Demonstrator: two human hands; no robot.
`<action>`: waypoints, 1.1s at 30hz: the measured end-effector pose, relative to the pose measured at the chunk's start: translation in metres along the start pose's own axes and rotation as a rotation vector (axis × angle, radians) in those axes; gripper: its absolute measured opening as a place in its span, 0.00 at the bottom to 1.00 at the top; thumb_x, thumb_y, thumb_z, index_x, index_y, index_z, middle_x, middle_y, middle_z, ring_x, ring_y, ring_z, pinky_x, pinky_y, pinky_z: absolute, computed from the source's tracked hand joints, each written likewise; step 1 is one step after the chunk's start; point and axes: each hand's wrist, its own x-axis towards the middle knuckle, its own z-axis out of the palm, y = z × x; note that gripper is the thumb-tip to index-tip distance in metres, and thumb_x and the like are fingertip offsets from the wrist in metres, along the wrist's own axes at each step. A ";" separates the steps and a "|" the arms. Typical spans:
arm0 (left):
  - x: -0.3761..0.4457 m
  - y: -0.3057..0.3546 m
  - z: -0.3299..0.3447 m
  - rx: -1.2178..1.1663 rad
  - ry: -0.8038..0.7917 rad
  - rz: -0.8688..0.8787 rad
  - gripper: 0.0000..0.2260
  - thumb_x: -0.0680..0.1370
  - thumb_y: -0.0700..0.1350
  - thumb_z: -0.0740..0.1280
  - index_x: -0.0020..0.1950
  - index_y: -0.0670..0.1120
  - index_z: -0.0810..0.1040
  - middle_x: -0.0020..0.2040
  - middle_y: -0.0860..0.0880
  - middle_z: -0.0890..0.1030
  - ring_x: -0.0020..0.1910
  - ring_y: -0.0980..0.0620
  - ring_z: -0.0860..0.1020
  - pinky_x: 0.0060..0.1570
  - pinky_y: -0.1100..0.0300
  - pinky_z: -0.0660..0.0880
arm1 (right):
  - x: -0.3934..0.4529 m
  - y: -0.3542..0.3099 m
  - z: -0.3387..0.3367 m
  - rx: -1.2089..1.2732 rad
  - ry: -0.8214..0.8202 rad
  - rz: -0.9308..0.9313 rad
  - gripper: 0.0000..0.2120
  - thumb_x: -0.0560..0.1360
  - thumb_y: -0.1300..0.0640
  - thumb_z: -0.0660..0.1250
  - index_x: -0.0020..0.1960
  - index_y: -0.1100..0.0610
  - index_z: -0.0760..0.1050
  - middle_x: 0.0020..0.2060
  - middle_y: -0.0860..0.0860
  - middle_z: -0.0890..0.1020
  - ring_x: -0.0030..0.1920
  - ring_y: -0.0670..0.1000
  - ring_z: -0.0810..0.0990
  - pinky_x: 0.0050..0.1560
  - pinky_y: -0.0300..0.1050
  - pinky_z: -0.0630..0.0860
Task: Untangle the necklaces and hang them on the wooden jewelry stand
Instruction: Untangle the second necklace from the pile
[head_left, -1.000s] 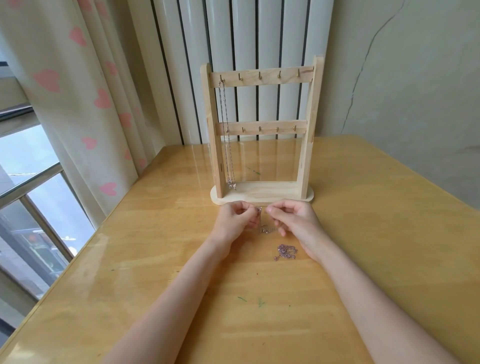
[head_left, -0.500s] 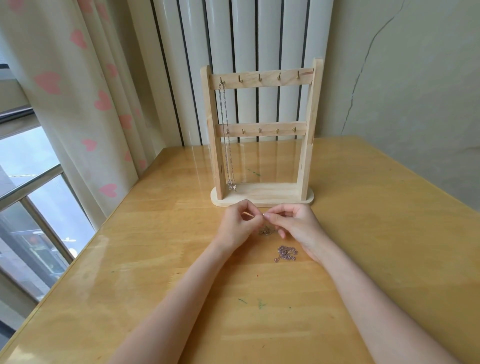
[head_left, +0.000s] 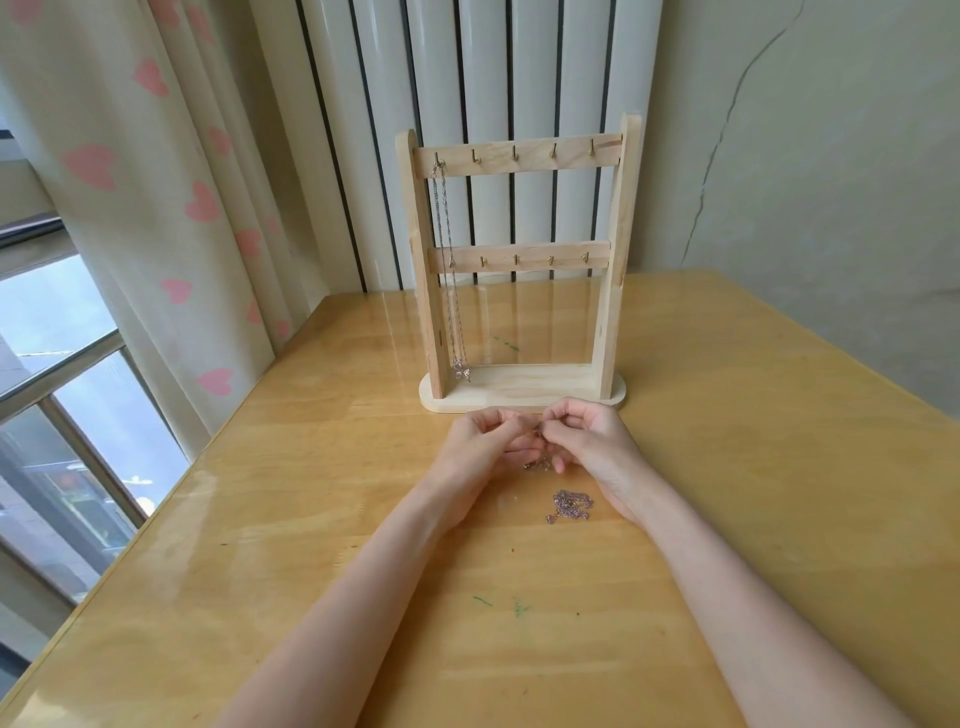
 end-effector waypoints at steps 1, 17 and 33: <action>0.000 0.000 -0.001 -0.004 -0.005 0.001 0.04 0.76 0.40 0.67 0.43 0.40 0.76 0.32 0.50 0.82 0.34 0.57 0.80 0.39 0.67 0.77 | 0.000 0.000 0.000 -0.009 -0.013 0.000 0.06 0.72 0.68 0.64 0.38 0.61 0.74 0.32 0.57 0.76 0.31 0.54 0.71 0.29 0.37 0.69; 0.007 -0.007 0.008 0.515 0.140 0.231 0.13 0.70 0.36 0.68 0.41 0.49 0.66 0.30 0.52 0.73 0.26 0.59 0.71 0.33 0.61 0.72 | -0.001 -0.001 0.003 0.130 0.063 0.009 0.10 0.71 0.71 0.66 0.37 0.58 0.70 0.29 0.53 0.75 0.25 0.51 0.67 0.27 0.37 0.67; 0.001 0.018 -0.008 -0.480 0.146 -0.065 0.05 0.77 0.36 0.61 0.45 0.45 0.72 0.32 0.50 0.72 0.30 0.54 0.71 0.32 0.65 0.77 | 0.001 -0.004 -0.002 0.453 0.045 0.113 0.11 0.73 0.74 0.60 0.43 0.59 0.70 0.30 0.53 0.73 0.31 0.50 0.69 0.31 0.39 0.68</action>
